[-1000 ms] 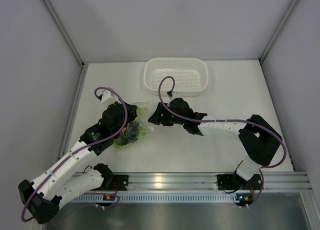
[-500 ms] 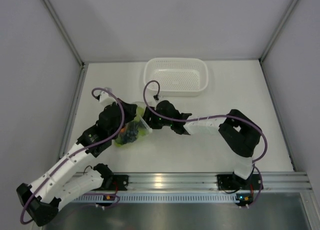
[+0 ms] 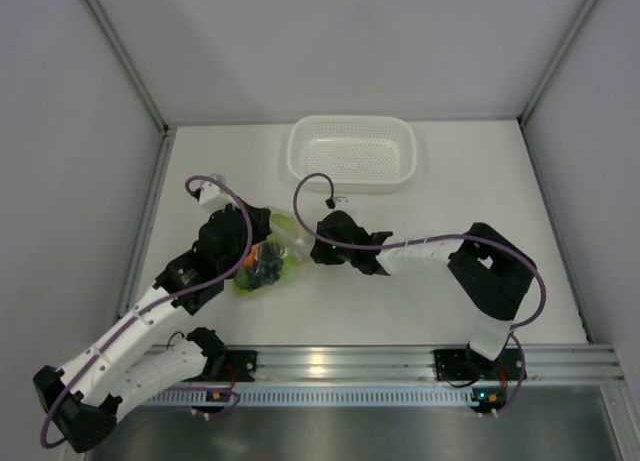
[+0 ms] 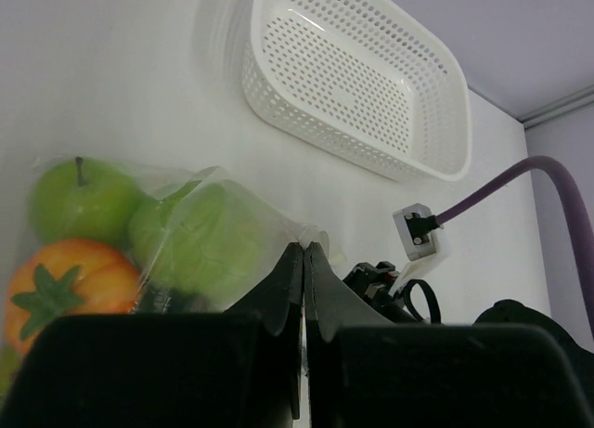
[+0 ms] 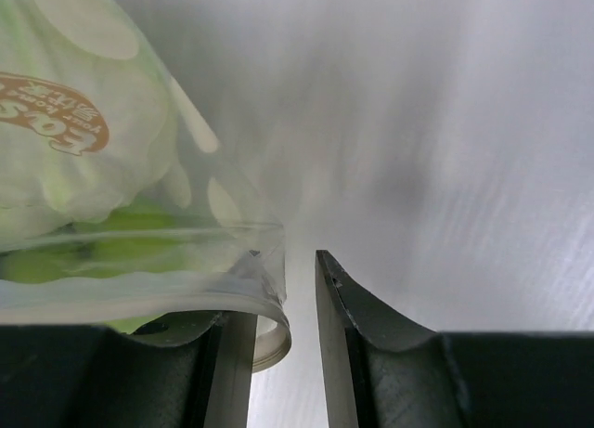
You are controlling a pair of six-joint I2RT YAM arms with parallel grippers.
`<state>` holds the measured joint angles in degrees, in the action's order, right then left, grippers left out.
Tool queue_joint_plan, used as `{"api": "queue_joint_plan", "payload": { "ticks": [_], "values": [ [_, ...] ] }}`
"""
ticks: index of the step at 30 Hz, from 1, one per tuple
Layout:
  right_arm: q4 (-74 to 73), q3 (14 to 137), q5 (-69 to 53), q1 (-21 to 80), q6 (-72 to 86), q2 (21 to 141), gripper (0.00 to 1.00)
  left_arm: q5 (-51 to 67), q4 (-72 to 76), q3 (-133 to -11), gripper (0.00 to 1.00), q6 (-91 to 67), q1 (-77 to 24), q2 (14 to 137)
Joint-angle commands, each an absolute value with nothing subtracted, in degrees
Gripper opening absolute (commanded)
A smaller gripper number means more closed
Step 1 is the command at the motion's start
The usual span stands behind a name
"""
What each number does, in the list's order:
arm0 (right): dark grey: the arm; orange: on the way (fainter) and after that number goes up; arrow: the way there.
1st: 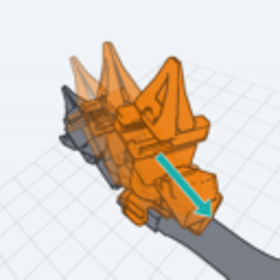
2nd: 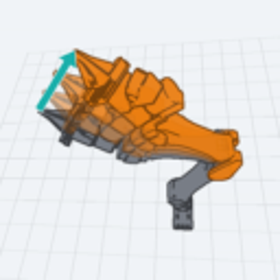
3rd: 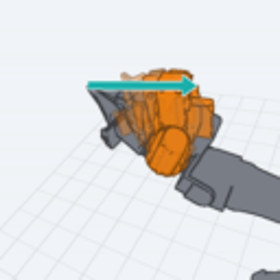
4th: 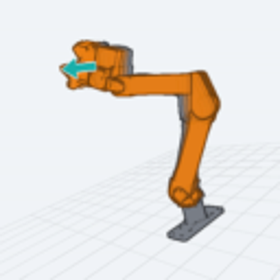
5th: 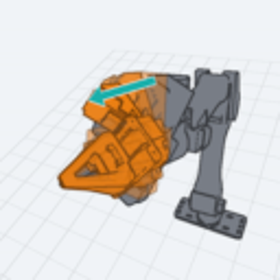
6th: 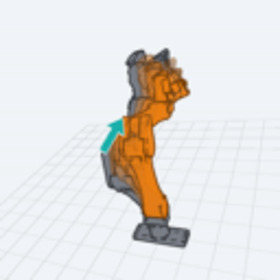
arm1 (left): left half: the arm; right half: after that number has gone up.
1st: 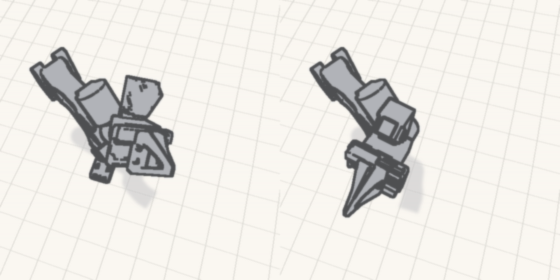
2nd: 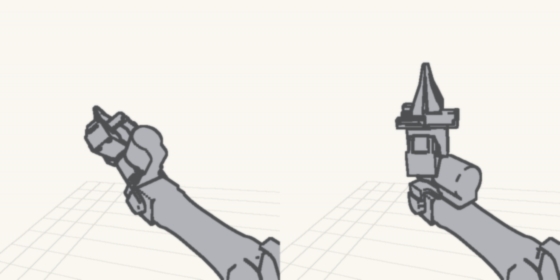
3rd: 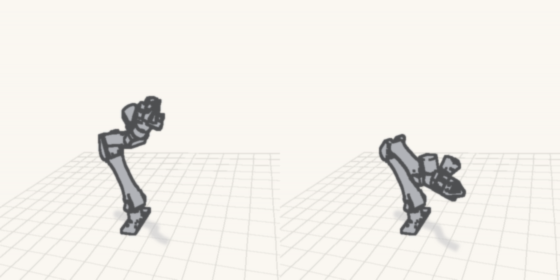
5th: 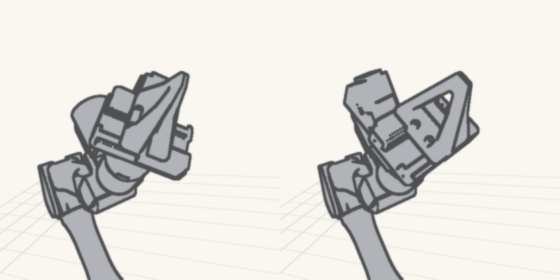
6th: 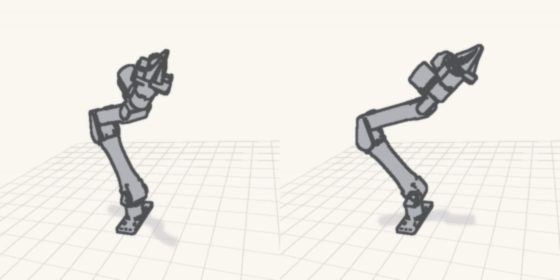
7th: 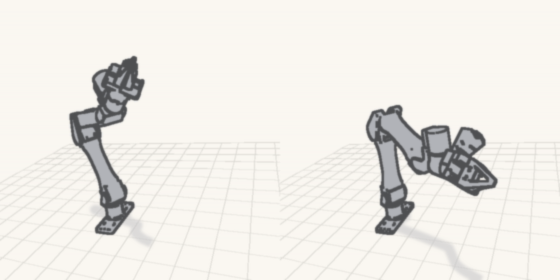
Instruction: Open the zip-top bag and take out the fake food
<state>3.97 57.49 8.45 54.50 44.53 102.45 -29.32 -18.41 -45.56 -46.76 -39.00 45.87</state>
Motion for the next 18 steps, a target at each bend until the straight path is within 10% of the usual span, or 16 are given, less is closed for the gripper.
{"api": "queue_joint_plan", "payload": {
  "ticks": [1,18],
  "values": [
    [-3.1,55.3,17.6,52.7,40.8,98.6,0.30,-30.1,-13.9,-46.1,0.00,-45.7,-38.9,45.6],
    [-7.5,59.1,7.6,53.4,29.2,78.8,0.50,-16.8,-13.6,-52.6,0.00,-44.5,-39.0,51.9]
  ]
}}
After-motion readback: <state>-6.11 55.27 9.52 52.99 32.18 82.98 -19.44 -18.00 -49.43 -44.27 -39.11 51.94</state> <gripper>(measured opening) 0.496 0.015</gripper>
